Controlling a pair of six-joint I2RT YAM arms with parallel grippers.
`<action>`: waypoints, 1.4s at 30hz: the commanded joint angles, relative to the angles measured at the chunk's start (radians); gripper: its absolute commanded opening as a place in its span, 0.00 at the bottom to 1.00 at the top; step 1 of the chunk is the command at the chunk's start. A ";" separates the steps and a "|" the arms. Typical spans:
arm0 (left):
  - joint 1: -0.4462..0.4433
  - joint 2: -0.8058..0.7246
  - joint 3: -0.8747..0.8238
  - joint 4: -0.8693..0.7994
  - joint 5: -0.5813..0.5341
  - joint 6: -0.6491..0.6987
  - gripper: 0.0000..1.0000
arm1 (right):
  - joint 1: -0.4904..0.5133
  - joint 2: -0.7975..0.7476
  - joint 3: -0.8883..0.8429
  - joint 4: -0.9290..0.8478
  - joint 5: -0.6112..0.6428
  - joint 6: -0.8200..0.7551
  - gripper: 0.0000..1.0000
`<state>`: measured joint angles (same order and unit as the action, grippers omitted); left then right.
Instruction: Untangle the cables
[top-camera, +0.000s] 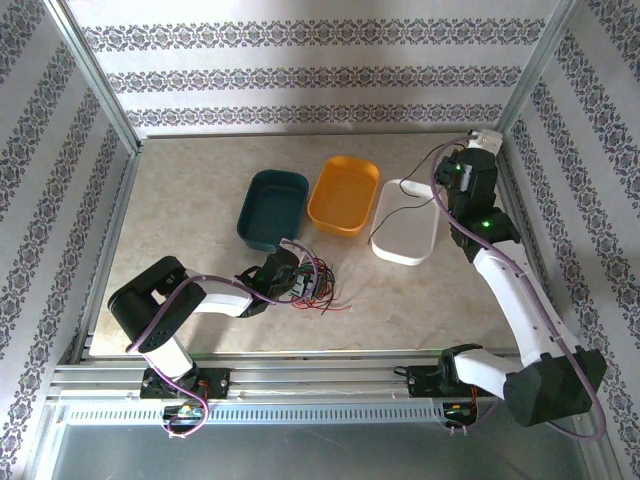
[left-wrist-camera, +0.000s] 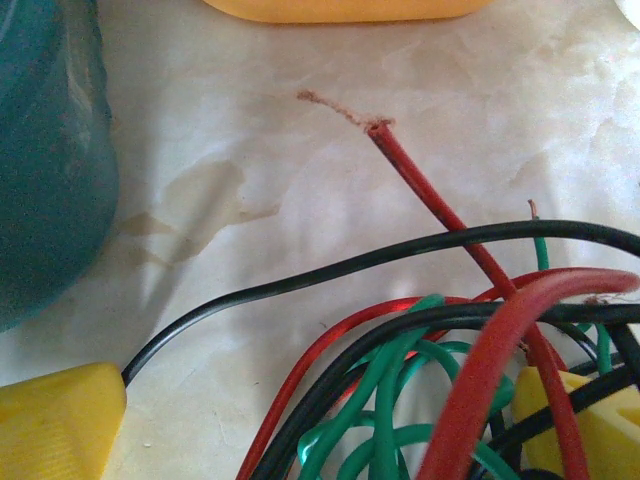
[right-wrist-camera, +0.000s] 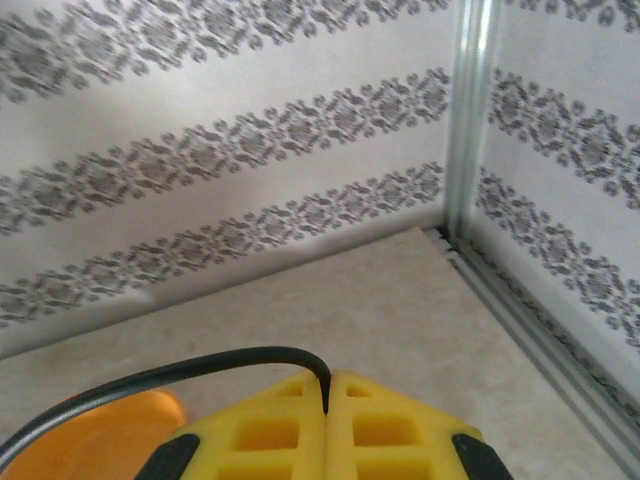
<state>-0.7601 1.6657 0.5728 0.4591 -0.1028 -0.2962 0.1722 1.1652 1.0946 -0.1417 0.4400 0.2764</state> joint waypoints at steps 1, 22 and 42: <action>-0.021 0.028 0.013 -0.134 -0.005 0.017 0.99 | -0.002 0.039 -0.013 -0.011 0.116 -0.021 0.00; -0.021 0.029 0.036 -0.179 -0.035 0.005 0.99 | 0.085 0.220 -0.155 -0.204 0.077 0.246 0.00; -0.022 0.042 0.039 -0.171 -0.052 -0.008 0.99 | -0.015 -0.019 0.163 -0.071 -0.086 0.096 0.01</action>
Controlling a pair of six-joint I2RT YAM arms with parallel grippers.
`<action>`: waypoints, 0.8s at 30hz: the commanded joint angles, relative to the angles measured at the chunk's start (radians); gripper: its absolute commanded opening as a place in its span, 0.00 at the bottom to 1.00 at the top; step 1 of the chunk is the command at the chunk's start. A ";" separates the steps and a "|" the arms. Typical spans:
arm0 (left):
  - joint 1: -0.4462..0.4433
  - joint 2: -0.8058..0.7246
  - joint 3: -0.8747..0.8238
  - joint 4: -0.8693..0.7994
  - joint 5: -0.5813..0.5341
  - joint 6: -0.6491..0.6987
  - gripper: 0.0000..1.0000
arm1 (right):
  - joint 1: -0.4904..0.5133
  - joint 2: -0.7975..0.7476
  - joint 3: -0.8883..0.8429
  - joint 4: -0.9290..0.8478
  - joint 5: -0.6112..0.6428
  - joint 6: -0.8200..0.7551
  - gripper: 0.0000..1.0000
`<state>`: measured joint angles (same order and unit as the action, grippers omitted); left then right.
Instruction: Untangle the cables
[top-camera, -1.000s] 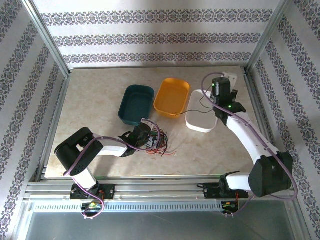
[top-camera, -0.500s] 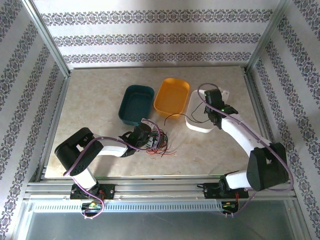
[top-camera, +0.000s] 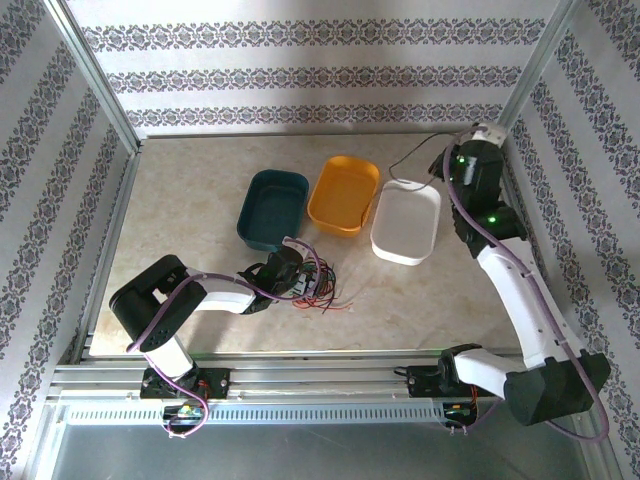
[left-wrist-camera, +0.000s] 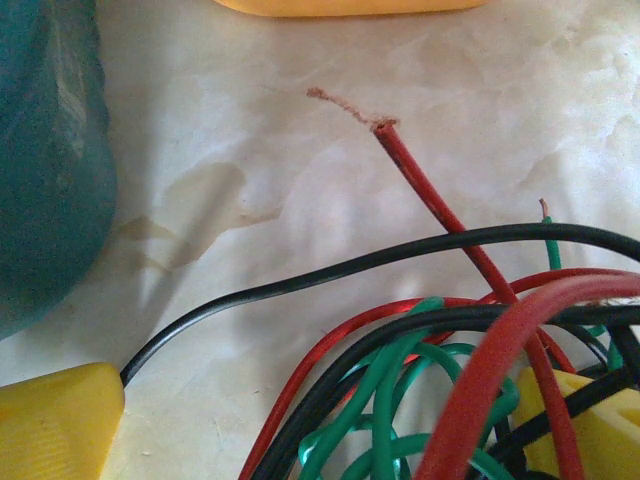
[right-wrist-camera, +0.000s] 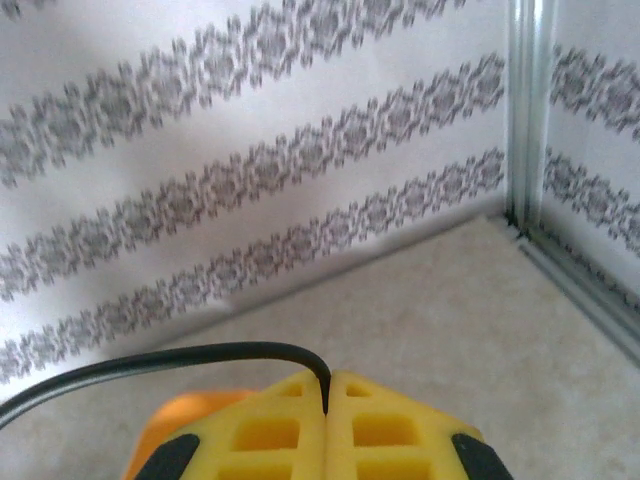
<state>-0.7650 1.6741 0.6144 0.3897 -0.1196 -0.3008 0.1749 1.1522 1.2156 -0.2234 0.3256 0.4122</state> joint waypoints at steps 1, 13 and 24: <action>-0.017 0.035 -0.001 -0.101 -0.036 -0.003 0.99 | -0.023 -0.003 0.050 0.009 0.047 -0.048 0.01; -0.016 0.035 -0.001 -0.101 -0.032 0.000 0.99 | -0.035 0.124 -0.019 -0.017 0.192 -0.074 0.01; -0.017 0.030 0.011 -0.109 -0.026 0.006 0.99 | 0.030 0.319 -0.120 -0.129 0.154 0.045 0.02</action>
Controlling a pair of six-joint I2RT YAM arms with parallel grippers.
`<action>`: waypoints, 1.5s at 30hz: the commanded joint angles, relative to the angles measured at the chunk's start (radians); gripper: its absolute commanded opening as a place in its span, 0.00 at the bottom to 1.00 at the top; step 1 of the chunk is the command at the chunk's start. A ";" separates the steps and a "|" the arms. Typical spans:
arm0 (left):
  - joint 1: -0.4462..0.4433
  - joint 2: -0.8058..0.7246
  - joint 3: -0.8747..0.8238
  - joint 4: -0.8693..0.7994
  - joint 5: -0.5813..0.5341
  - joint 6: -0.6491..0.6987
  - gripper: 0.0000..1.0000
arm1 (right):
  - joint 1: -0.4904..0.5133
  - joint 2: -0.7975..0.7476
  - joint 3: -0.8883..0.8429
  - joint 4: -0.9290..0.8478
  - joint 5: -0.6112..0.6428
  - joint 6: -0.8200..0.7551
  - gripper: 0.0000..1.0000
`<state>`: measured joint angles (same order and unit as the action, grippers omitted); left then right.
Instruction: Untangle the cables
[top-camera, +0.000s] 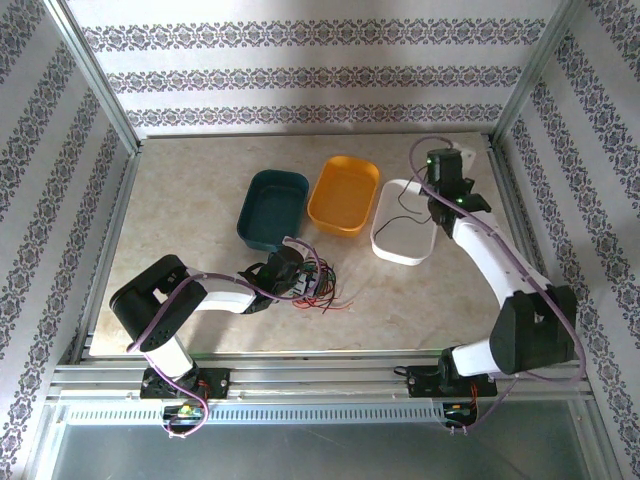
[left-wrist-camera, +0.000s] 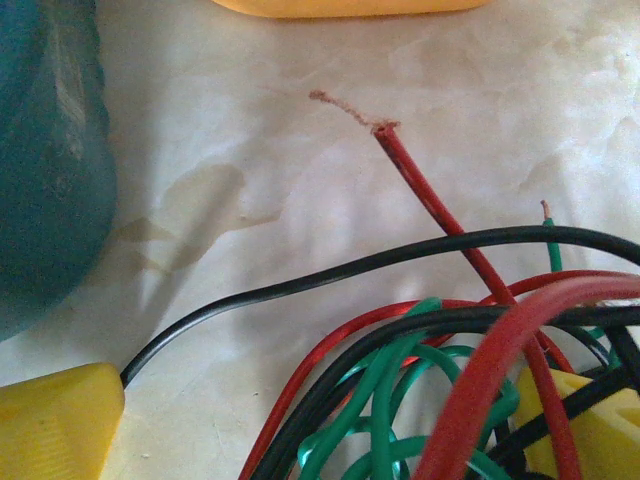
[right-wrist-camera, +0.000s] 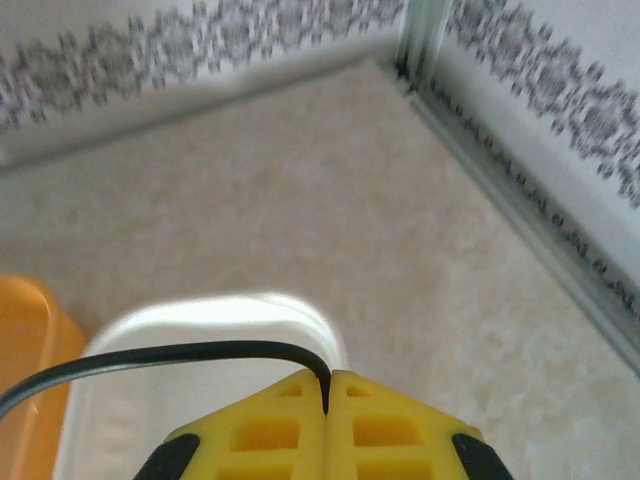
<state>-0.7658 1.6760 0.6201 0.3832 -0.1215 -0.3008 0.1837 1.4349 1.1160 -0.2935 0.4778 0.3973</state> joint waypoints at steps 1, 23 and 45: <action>-0.017 0.028 0.006 -0.104 -0.026 0.006 0.99 | 0.024 0.053 -0.025 -0.069 0.002 0.080 0.03; -0.020 -0.021 0.007 -0.112 -0.046 -0.001 0.99 | 0.021 0.321 0.058 -0.138 -0.152 0.163 0.38; -0.017 -0.158 0.030 -0.066 -0.056 -0.087 0.99 | 0.222 -0.078 -0.128 0.028 -0.519 -0.088 0.54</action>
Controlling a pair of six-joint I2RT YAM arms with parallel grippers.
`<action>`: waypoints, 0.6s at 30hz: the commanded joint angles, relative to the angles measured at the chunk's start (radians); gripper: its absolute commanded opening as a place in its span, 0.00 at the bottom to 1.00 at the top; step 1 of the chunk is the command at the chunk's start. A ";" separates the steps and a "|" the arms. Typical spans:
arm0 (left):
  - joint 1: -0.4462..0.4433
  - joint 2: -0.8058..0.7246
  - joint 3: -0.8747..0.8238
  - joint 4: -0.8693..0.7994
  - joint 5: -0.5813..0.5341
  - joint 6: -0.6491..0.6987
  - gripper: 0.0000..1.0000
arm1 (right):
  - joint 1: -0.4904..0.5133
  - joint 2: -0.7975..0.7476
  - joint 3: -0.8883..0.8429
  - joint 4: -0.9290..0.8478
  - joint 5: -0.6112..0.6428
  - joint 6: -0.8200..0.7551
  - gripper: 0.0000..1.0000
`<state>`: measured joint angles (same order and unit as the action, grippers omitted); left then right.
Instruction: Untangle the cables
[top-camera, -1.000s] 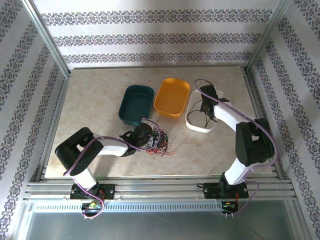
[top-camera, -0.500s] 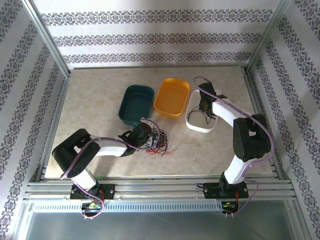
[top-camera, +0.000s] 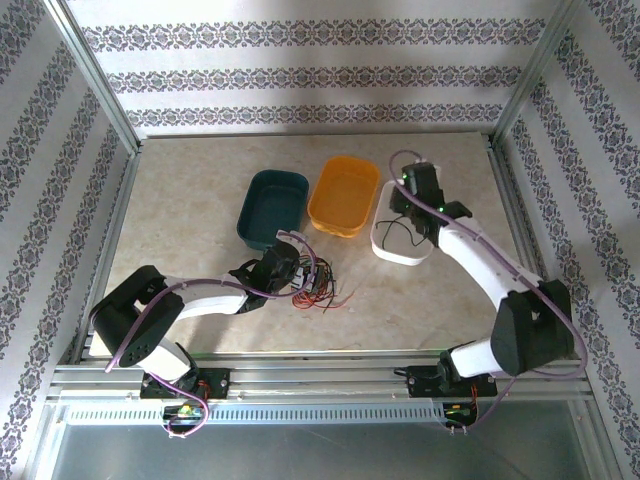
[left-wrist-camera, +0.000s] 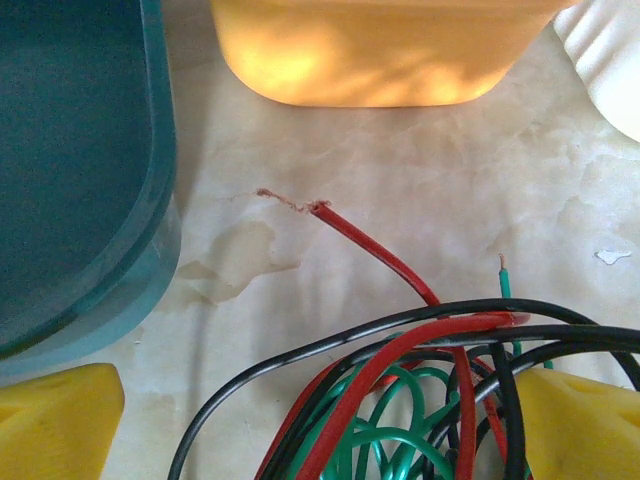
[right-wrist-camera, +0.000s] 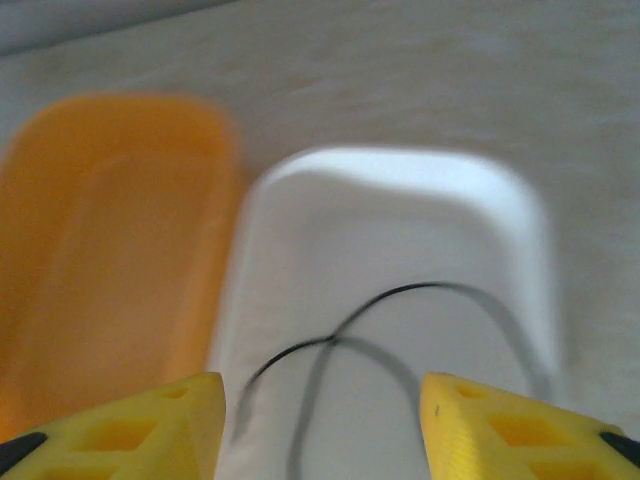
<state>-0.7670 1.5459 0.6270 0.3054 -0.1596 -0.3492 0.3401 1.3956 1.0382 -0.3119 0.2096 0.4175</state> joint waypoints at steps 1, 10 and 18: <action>-0.015 -0.032 0.022 0.014 -0.020 -0.047 0.99 | 0.093 -0.050 -0.069 0.051 -0.345 -0.125 0.53; -0.002 -0.051 0.012 0.007 -0.025 -0.072 0.99 | 0.227 0.004 -0.114 0.027 -0.735 -0.123 0.45; 0.011 -0.108 -0.026 -0.014 -0.115 -0.117 0.99 | 0.235 0.078 -0.139 0.014 -0.754 -0.120 0.41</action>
<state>-0.7639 1.4742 0.6189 0.3012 -0.2253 -0.4316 0.5659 1.4555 0.9108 -0.2890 -0.4961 0.3099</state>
